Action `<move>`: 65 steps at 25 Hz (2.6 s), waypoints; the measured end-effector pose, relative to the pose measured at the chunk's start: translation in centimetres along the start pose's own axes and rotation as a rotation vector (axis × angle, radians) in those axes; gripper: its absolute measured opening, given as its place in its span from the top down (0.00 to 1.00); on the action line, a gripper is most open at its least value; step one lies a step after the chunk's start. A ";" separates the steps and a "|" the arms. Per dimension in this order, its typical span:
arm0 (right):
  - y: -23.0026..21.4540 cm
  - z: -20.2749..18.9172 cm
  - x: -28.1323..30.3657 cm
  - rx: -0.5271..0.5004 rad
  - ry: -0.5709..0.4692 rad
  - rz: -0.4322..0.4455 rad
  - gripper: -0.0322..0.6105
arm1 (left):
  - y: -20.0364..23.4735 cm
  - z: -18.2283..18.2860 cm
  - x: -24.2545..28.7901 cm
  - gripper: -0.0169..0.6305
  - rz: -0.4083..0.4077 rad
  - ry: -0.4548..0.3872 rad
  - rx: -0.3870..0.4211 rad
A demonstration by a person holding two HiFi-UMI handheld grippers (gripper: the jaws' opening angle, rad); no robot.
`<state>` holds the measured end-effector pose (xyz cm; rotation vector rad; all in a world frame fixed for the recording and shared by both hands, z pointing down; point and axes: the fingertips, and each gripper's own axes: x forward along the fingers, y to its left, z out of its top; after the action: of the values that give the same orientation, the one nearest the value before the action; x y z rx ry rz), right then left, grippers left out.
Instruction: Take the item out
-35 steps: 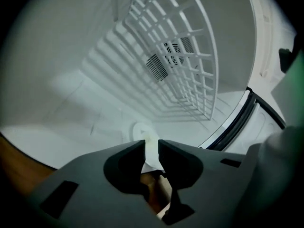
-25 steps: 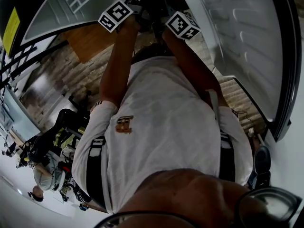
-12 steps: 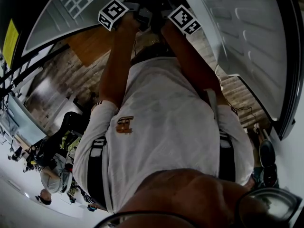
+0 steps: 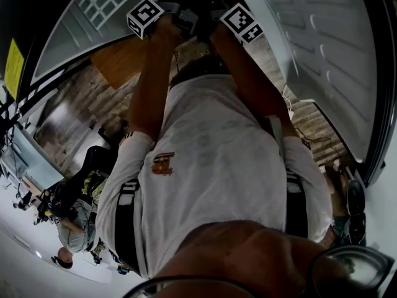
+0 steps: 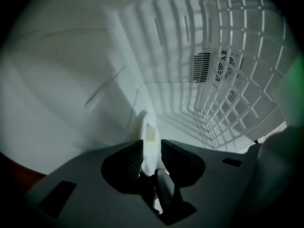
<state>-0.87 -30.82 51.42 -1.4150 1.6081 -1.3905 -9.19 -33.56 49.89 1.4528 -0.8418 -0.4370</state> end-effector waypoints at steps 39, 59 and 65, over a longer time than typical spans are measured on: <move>-2.1 0.5 1.2 0.117 -0.015 -0.108 0.75 | 0.6 0.3 2.2 0.69 0.164 0.034 -0.150; -0.5 -0.3 2.0 0.116 0.027 -0.052 0.80 | 1.9 0.4 2.0 0.88 0.132 0.081 -0.153; -0.3 -0.1 2.4 0.118 0.027 -0.033 0.81 | 0.9 -0.2 2.5 0.91 0.079 0.106 -0.184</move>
<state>-1.47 -32.98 52.21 -1.3650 1.4998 -1.5031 -7.60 -35.07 51.33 1.2577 -0.7509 -0.3650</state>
